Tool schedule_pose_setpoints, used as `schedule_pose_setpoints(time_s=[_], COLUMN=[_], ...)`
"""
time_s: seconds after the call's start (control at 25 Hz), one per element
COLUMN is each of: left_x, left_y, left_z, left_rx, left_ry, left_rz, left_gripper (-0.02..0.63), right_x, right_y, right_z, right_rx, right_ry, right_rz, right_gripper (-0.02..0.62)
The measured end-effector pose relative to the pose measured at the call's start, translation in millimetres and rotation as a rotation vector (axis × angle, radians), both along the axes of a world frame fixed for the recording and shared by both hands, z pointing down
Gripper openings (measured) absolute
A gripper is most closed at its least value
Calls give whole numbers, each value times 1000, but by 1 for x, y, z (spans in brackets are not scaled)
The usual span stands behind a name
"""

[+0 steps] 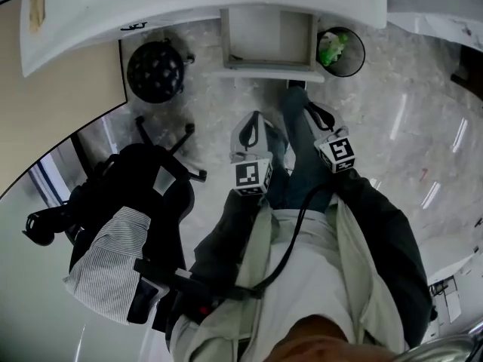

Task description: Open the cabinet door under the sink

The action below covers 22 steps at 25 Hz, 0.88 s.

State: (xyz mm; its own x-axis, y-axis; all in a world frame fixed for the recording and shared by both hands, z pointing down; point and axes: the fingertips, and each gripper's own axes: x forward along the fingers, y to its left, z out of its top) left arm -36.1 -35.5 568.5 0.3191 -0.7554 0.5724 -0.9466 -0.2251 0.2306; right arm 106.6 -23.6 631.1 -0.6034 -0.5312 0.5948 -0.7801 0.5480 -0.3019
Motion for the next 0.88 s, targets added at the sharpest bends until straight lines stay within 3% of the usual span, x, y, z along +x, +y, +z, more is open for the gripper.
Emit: schedule_pose_setpoints(time_s=[0.36,0.52,0.68,0.88], left_x=[-52,-45,-35,-34], left_y=[37,53,63,88], left_z=[-70,-106,-134,-140], left_rx=[51,95,147,125], left_ry=[17,24,19,15], left_rz=[-33,-1,48,79], left_gripper=[6,6,6,6], right_x=[-22,-17,-20,-21], right_y=[2,21,35,71], right_z=[-56,-86,-130,-171], right_rx=[42,36,95,153], right_ry=[-7,-16,-48,-72], right_rz=[36,46,45,46], right_gripper=[57,35,25,21])
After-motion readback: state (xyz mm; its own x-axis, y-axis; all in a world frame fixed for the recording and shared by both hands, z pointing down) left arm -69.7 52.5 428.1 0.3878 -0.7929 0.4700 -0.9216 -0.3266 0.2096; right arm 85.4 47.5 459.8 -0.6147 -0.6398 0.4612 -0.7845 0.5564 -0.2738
